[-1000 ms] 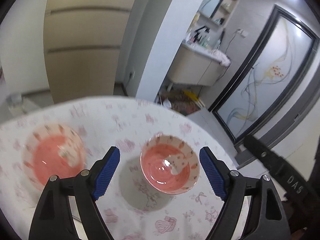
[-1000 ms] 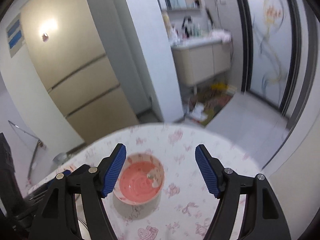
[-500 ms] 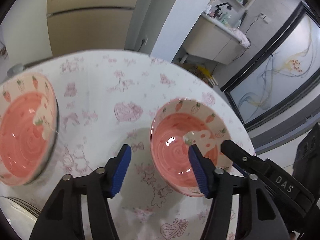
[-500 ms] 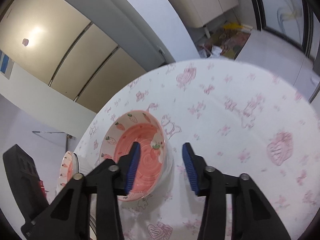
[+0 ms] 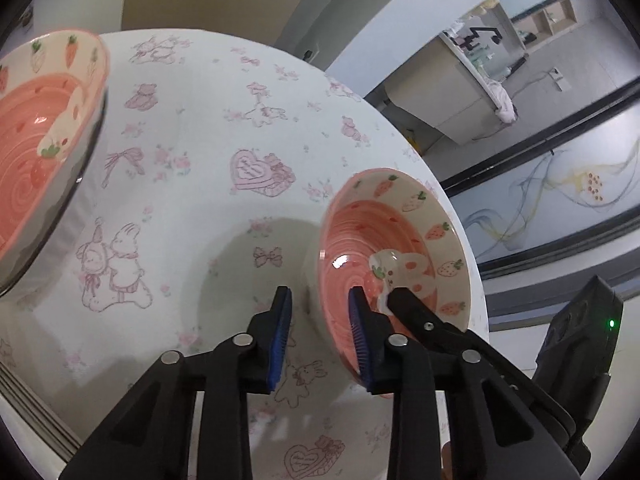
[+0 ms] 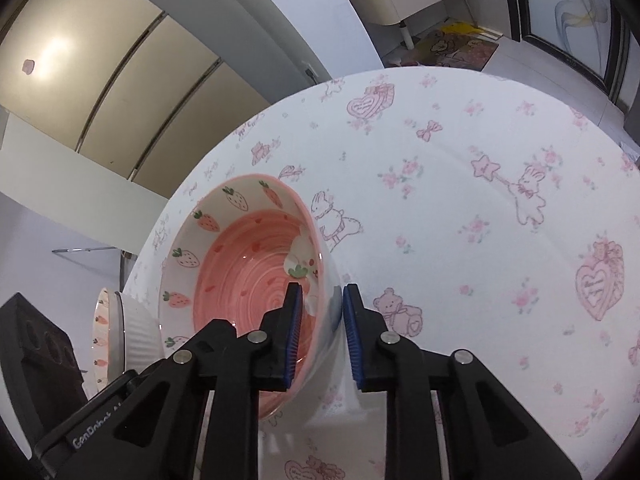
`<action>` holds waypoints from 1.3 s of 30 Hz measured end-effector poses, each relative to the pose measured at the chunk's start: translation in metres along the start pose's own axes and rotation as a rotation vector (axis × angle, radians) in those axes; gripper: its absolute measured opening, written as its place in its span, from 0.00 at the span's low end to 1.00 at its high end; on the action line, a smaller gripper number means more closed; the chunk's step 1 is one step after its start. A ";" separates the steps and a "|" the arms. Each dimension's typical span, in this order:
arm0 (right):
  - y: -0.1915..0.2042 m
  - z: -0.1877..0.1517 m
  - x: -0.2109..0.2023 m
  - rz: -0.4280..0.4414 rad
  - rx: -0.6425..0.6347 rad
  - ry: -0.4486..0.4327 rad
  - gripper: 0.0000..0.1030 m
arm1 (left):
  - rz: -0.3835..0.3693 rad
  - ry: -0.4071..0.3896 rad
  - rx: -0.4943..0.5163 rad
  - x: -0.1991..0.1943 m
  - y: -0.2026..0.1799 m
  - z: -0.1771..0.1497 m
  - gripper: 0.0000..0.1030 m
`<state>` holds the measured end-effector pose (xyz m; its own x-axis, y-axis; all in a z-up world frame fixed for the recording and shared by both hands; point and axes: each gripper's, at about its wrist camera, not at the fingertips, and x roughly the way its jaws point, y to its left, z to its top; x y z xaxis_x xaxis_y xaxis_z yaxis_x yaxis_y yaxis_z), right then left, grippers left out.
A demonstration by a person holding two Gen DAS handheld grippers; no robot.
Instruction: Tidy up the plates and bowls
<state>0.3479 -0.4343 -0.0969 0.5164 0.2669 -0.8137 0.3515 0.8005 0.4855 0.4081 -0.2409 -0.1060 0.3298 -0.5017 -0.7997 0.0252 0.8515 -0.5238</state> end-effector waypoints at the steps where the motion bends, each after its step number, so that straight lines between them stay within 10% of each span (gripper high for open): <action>1: 0.001 0.000 0.001 -0.008 -0.004 -0.002 0.17 | 0.002 0.000 0.002 0.001 -0.001 0.000 0.29; 22: 0.021 -0.005 -0.036 0.158 -0.069 -0.085 0.15 | 0.033 -0.169 0.112 -0.050 -0.025 -0.003 0.19; 39: 0.148 -0.027 -0.172 0.291 -0.282 -0.318 0.16 | -0.045 -0.490 0.195 -0.253 -0.042 -0.006 0.19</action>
<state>0.2901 -0.3475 0.1060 0.7888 0.3586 -0.4992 -0.0436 0.8427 0.5366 0.3179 -0.1503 0.1161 0.7254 -0.4481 -0.5225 0.2090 0.8666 -0.4531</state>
